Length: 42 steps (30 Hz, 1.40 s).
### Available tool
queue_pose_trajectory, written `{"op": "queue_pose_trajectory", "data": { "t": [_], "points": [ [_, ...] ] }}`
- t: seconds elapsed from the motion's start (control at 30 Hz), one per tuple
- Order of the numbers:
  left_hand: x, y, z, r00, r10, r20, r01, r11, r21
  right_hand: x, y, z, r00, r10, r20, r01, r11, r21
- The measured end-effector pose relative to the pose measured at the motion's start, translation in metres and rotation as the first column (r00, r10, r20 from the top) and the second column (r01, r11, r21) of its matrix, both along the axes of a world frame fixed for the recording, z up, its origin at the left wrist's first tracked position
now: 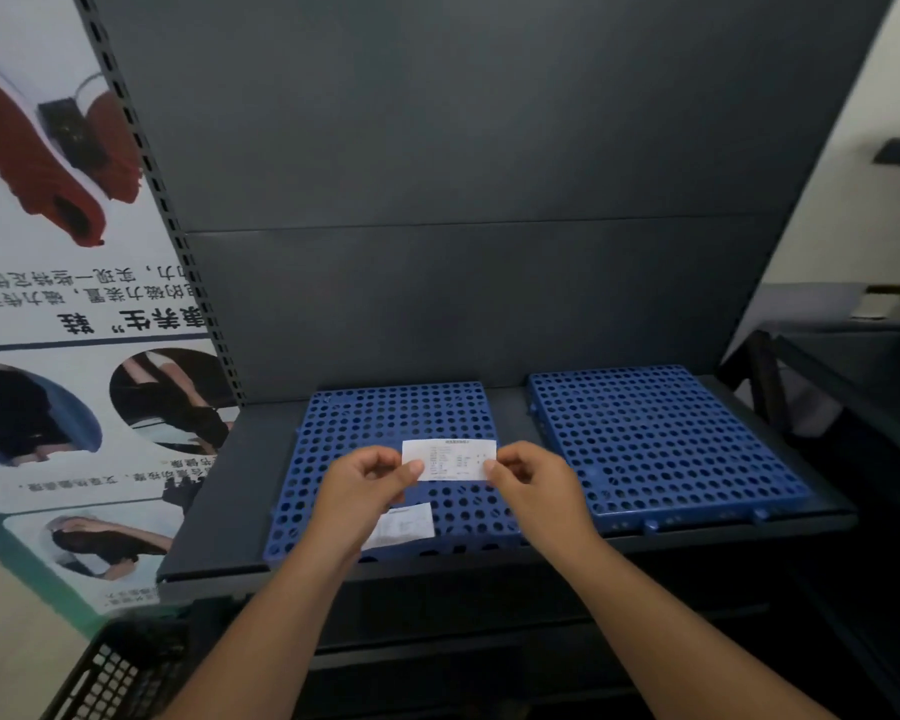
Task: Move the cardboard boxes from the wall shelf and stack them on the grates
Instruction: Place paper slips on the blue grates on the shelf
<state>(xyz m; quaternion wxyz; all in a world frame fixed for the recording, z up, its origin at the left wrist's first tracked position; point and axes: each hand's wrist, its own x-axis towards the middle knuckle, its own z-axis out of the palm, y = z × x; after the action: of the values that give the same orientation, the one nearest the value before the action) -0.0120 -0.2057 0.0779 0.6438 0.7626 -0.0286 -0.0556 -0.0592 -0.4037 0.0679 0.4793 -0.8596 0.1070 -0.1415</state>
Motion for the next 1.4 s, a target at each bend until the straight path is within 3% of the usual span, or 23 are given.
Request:
{"op": "queue_pose_trajectory", "data": {
  "t": [0.33,0.6,0.9,1.0,1.23,1.4],
  "points": [
    [-0.028,-0.093,0.004,0.997,-0.075,-0.018,0.075,0.997,0.02,-0.041,-0.087,0.007,0.991,-0.121,0.056,0.115,0.989,0.094],
    [-0.047,-0.146,-0.017,0.997,-0.056,-0.06,0.061,0.995,0.079,-0.063,-0.186,-0.002,0.969,-0.246,-0.027,0.248,0.964,0.098],
    [-0.062,-0.12,-0.033,0.987,-0.073,-0.141,0.093,0.986,0.14,-0.05,-0.216,-0.029,0.931,-0.323,-0.17,0.31,0.946,-0.099],
    [-0.091,-0.181,-0.049,0.983,0.041,-0.178,-0.004,0.979,0.202,-0.05,-0.282,-0.049,0.936,-0.254,-0.245,0.217,0.962,-0.167],
    [-0.096,-0.17,-0.055,0.98,0.022,-0.198,0.023,0.974,0.224,-0.05,-0.28,-0.05,0.903,-0.375,-0.209,0.314,0.909,-0.276],
    [-0.102,-0.177,-0.054,0.982,0.043,-0.186,-0.001,0.975,0.22,-0.052,-0.281,-0.052,0.914,-0.357,-0.193,0.289,0.907,-0.307]
  ]
}}
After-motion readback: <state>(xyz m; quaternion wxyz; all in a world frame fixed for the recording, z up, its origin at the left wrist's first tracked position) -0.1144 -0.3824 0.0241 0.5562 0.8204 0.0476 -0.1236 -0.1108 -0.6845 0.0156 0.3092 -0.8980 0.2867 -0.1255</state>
